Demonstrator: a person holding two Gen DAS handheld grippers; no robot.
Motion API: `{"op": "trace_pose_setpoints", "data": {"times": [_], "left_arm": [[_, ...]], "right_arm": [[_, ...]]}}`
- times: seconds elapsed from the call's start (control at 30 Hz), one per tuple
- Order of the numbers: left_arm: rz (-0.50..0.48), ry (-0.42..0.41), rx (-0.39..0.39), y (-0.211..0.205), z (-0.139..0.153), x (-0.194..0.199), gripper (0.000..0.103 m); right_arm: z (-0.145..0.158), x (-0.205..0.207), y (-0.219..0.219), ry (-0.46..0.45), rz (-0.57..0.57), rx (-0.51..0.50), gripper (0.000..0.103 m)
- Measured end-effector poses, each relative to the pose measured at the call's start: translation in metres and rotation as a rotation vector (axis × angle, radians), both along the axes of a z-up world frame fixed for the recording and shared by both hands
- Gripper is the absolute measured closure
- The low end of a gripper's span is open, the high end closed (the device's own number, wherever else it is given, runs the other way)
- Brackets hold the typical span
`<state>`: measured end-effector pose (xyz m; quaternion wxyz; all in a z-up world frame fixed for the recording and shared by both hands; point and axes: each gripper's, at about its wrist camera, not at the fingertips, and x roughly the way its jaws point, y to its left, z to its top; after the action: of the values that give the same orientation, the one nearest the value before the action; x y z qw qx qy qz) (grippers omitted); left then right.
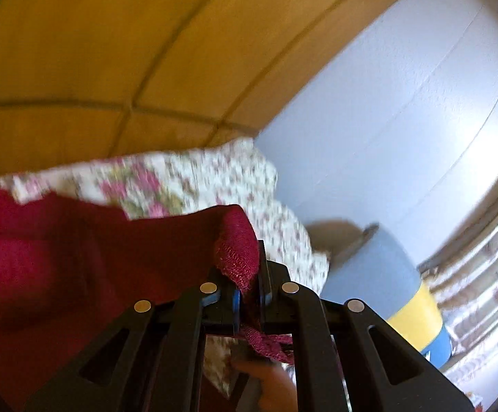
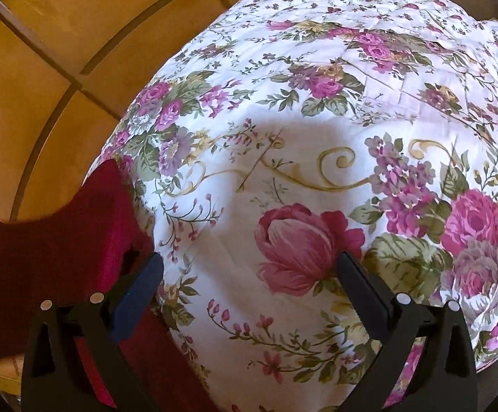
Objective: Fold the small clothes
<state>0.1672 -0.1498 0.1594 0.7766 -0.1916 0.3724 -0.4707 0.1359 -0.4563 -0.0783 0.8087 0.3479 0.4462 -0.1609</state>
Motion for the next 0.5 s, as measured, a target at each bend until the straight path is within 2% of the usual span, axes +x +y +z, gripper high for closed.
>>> {"op": "trace_pose_setpoints", "data": {"times": [0.1,0.17,0.23,0.3,0.37,0.43,0.5], "left_arm": [[0.057,0.013,-0.059,0.044,0.011,0.017,0.097],[0.104,0.004,-0.04,0.065,0.007,0.03,0.097],[0.162,-0.015,0.02,0.092,-0.004,0.043,0.097],[0.225,-0.007,0.125,0.118,-0.031,0.059,0.097],[0.278,0.039,0.206,0.139,-0.063,0.072,0.097],[0.335,0.107,0.267,0.163,-0.103,0.084,0.097],[0.384,0.17,0.285,0.182,-0.136,0.092,0.097]], "right_arm": [[-0.001,0.005,0.008,-0.002,0.035,-0.011,0.002],[-0.001,0.009,0.015,-0.009,0.067,-0.016,0.002],[-0.001,0.014,0.023,-0.017,0.102,-0.032,0.002],[0.0,0.02,0.034,-0.021,0.155,-0.068,0.002],[0.002,0.027,0.049,-0.035,0.218,-0.12,0.002],[0.005,0.033,0.064,-0.051,0.278,-0.172,0.002],[0.006,0.039,0.083,-0.062,0.347,-0.252,0.002]]}}
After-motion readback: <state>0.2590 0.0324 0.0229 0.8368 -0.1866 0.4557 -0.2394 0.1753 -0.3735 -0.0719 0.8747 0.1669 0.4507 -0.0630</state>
